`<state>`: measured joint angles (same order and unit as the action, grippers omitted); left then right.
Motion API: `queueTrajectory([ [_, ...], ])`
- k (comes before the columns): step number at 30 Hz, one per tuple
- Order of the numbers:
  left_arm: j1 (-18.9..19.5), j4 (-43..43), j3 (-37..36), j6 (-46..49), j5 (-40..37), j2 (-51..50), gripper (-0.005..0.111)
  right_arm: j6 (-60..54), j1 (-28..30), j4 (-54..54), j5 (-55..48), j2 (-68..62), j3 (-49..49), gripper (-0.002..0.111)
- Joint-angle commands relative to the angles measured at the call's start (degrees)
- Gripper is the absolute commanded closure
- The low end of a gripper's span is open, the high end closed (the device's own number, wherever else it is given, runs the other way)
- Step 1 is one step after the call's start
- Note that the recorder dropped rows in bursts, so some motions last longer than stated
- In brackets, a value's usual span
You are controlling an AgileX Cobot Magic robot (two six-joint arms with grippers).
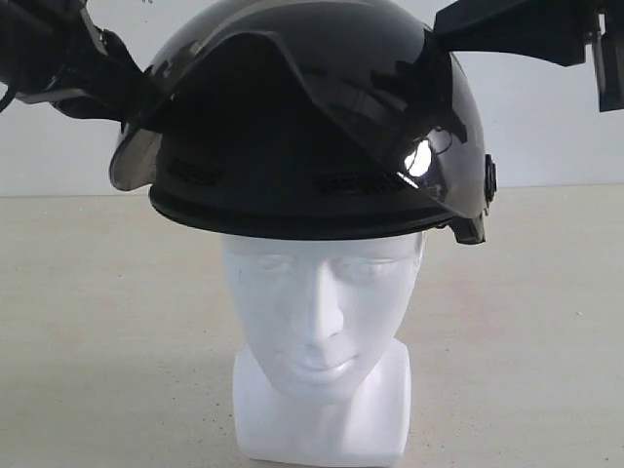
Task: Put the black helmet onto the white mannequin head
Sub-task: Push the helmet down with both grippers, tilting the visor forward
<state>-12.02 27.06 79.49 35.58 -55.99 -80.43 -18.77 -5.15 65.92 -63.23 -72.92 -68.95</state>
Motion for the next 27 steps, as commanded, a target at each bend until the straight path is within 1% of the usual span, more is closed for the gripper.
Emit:
queueTrajectory([
  [1, -0.90, 4.02, -3.35, 0.48, -3.49, 0.76, 0.102, -0.20, -0.70, -5.38, -6.73, -0.33, 2.56, 0.108],
  [7, -0.90, 7.18, -6.53, 3.09, -3.58, 0.76, 0.102, 0.05, -0.70, -5.58, -6.73, -0.22, 2.72, 0.108],
  [11, -0.90, 7.06, -6.62, 3.33, -3.58, 1.38, 0.102, 0.45, -0.70, -6.30, -6.73, 0.04, 2.72, 0.108],
  [14, -0.90, 7.06, -6.62, 3.56, -1.79, 2.81, 0.102, 0.58, -0.70, -7.09, -6.73, 0.91, 2.72, 0.108],
  [16, 0.03, 6.79, -6.36, 3.56, -0.87, 3.81, 0.102, 0.68, -0.70, -7.09, -6.73, 1.43, 2.72, 0.108],
  [20, 2.61, 6.56, -3.44, 3.56, -0.47, 5.48, 0.102, 0.81, -0.70, -6.75, -6.73, 2.34, 2.72, 0.108],
  [24, 4.88, 8.54, 1.93, 2.87, 1.93, 5.12, 0.102, 1.06, -0.70, -6.76, -6.73, 2.58, 2.72, 0.108],
  [27, 5.04, 11.75, 5.81, 3.48, 1.98, 2.89, 0.102, 1.06, -0.70, -6.76, -6.73, 2.58, 2.72, 0.108],
])
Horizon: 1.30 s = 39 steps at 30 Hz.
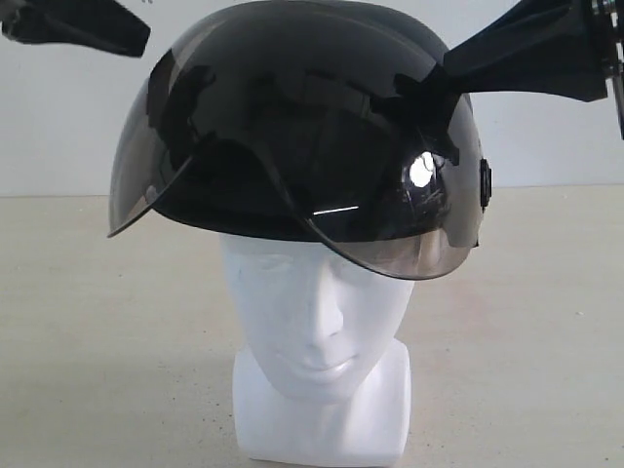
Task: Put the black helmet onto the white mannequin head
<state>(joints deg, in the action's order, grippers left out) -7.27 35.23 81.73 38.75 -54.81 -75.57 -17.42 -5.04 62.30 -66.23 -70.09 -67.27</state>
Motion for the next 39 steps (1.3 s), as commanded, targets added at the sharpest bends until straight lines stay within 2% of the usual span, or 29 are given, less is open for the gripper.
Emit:
queueTrajectory([
  [1, 0.30, 5.88, 5.05, 0.58, 0.40, -3.10, 0.102, -0.29, -0.81, -3.14, -3.73, -0.25, 1.04, 0.108],
  [5, 0.30, 9.13, 8.19, 2.37, -4.76, -7.97, 0.102, -0.29, -0.81, -3.14, -3.73, -0.25, 1.04, 0.108],
  [17, 0.05, 12.08, 8.35, 8.55, -15.15, -11.74, 0.102, -0.65, -0.81, -3.14, -3.73, -0.25, 1.04, 0.108],
  [25, -0.24, 13.65, 7.15, 8.49, -15.15, -11.14, 0.102, 1.06, -0.81, -3.94, -3.73, -0.25, 1.04, 0.108],
  [39, -0.61, 13.35, -0.99, 10.86, -15.15, -6.88, 0.102, 2.33, -0.81, -7.08, -3.73, 3.42, 1.04, 0.108],
])
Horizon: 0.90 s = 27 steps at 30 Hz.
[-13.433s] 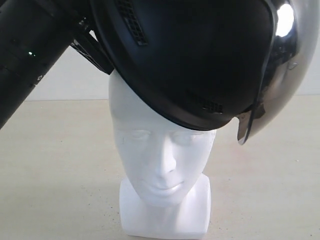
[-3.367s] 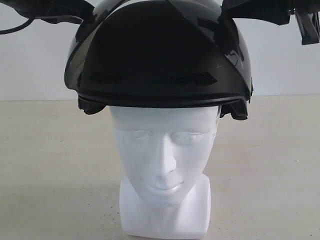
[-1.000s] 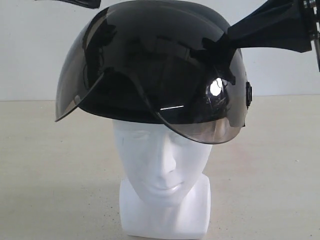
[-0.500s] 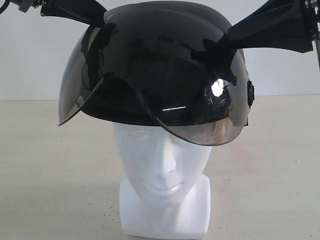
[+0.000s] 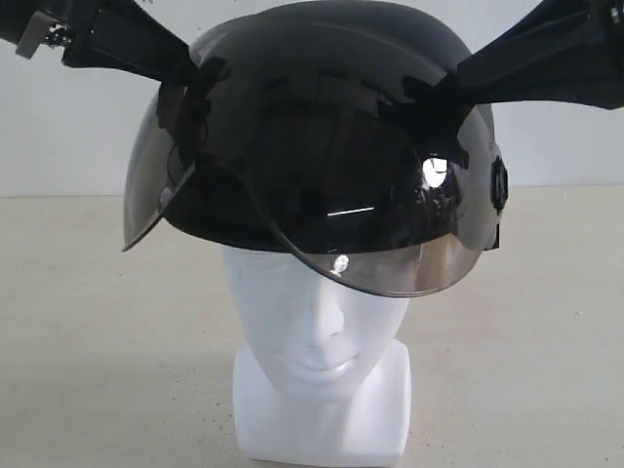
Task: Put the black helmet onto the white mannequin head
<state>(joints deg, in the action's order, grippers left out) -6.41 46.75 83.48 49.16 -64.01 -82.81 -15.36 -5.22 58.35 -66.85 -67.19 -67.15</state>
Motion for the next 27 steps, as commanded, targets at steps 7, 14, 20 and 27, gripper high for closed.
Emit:
queueTrajectory([
  [7, -1.47, 1.83, -6.17, 0.98, -5.96, 2.77, 0.102, 1.13, -5.98, -4.33, -3.11, 0.56, 2.02, 0.108],
  [14, -1.47, 1.83, -10.96, 1.47, -5.96, 6.13, 0.102, 2.79, -7.96, -6.55, -3.11, 0.56, 2.53, 0.108],
  [20, -1.47, 1.94, -15.02, 1.47, -5.96, 8.63, 0.102, 3.36, -7.96, -8.21, -3.11, 0.56, 2.53, 0.108],
  [27, -1.47, 1.94, -16.02, 1.47, -5.96, 9.88, 0.102, 4.35, -7.96, -10.44, -3.11, 0.56, 2.53, 0.108],
])
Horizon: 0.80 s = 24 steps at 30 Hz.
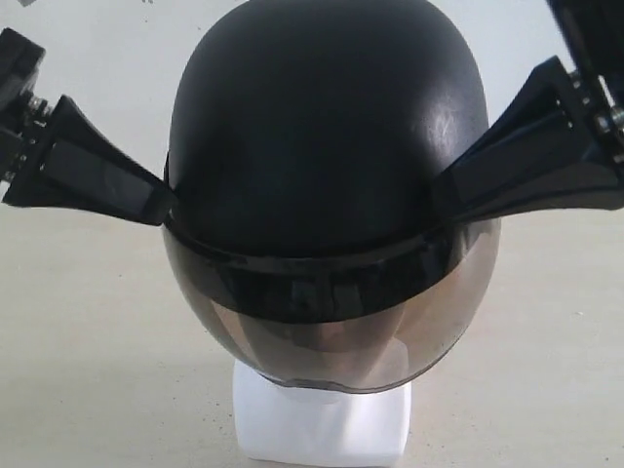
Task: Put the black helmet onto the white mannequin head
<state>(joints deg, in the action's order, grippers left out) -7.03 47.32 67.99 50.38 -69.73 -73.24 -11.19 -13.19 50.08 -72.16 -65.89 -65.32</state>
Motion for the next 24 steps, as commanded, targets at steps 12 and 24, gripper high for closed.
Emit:
queueTrajectory([
  [12, -0.84, 3.53, -0.54, 0.68, -0.23, 2.18, 0.102, 0.31, 0.02, -2.29, 2.20, 0.12, 0.70, 0.108],
  [24, 4.41, 0.80, -0.54, -1.30, 0.16, 9.61, 0.102, 9.41, 0.02, -12.86, 8.51, 8.37, 0.70, 0.108],
])
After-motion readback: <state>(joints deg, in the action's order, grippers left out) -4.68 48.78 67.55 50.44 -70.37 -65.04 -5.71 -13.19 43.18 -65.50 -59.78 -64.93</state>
